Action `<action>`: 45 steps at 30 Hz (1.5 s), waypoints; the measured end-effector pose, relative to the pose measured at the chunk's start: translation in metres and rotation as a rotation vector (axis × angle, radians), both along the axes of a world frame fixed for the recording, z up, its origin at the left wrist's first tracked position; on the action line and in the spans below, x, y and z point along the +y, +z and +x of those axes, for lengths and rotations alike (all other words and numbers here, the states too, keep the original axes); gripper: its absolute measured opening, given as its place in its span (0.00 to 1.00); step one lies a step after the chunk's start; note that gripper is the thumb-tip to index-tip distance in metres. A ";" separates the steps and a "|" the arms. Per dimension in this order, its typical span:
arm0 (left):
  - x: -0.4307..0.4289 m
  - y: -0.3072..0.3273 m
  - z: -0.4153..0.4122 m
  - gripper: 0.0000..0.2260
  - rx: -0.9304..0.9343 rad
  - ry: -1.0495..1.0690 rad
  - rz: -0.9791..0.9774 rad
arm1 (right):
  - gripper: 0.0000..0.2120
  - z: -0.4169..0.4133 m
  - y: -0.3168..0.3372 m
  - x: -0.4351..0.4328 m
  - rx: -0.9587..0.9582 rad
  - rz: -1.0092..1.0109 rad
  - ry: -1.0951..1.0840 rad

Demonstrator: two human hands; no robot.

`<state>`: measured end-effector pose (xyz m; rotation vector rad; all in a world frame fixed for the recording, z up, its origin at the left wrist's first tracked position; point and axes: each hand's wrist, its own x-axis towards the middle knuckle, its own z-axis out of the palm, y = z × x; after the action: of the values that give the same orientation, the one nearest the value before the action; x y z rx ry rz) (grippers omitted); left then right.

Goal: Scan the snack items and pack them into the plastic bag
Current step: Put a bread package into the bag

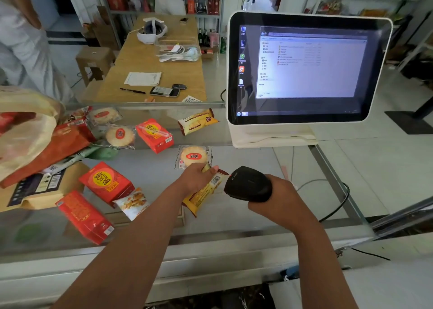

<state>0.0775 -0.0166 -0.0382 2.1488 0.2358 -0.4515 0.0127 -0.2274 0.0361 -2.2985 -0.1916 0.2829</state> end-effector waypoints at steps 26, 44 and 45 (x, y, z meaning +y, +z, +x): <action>0.001 -0.010 0.002 0.20 -0.009 0.017 0.035 | 0.17 -0.003 -0.002 -0.003 0.041 0.045 -0.032; 0.003 -0.012 0.002 0.19 -0.039 0.006 0.006 | 0.14 -0.007 0.002 -0.008 0.043 0.052 -0.018; 0.003 -0.011 0.002 0.19 -0.039 0.004 0.006 | 0.15 -0.007 0.002 -0.008 0.042 0.053 -0.018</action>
<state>0.0793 -0.0140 -0.0494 2.1605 0.2204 -0.4068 0.0054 -0.2355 0.0382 -2.2386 -0.1547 0.3129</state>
